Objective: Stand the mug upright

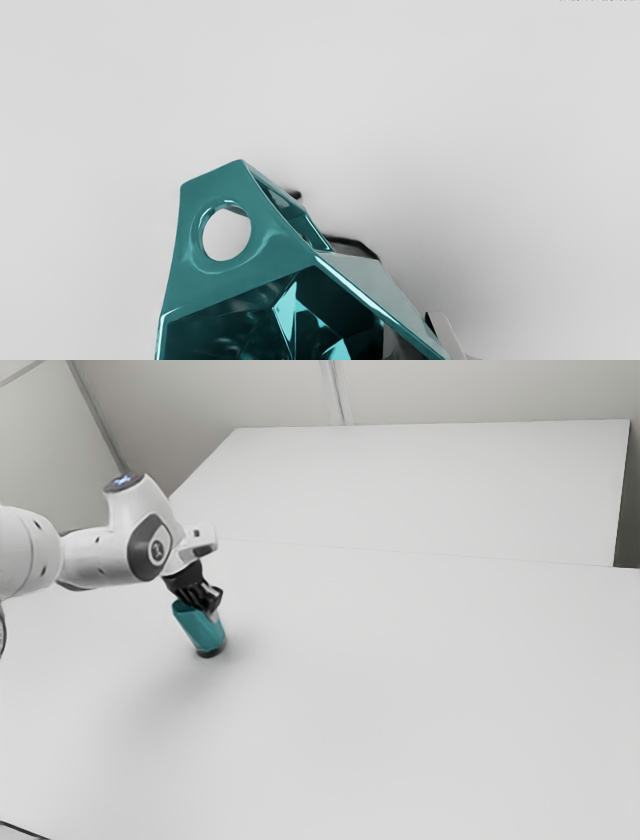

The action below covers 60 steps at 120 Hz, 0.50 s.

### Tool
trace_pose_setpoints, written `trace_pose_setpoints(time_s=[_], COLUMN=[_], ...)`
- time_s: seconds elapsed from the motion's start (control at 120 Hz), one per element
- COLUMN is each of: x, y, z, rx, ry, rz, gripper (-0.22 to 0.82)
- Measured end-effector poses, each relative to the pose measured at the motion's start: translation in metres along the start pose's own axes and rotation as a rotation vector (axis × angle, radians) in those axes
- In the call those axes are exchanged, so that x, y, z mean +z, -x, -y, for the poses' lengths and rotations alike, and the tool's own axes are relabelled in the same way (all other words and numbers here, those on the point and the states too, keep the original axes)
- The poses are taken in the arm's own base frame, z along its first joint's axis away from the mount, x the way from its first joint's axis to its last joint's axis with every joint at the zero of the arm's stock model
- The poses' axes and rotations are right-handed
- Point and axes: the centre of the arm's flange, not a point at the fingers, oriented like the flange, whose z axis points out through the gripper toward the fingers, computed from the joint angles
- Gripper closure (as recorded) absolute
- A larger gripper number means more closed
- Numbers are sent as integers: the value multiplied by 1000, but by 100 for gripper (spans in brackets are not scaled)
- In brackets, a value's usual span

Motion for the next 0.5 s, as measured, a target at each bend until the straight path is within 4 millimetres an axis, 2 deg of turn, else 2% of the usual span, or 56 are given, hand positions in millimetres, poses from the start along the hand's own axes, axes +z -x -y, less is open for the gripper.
trace_pose_setpoints(time_s=[0.175, 0.342, 0.417, 0.5], x=[15, 9, -2, -27], y=[-2, -7, -10, -13], z=[-2, -13, -17, -24], rx=[-45, -44, -41, -32], ry=[-2, -9, -12, -20], rz=[9, -7, -26, -60], gripper=[77, 41, 29, 19])
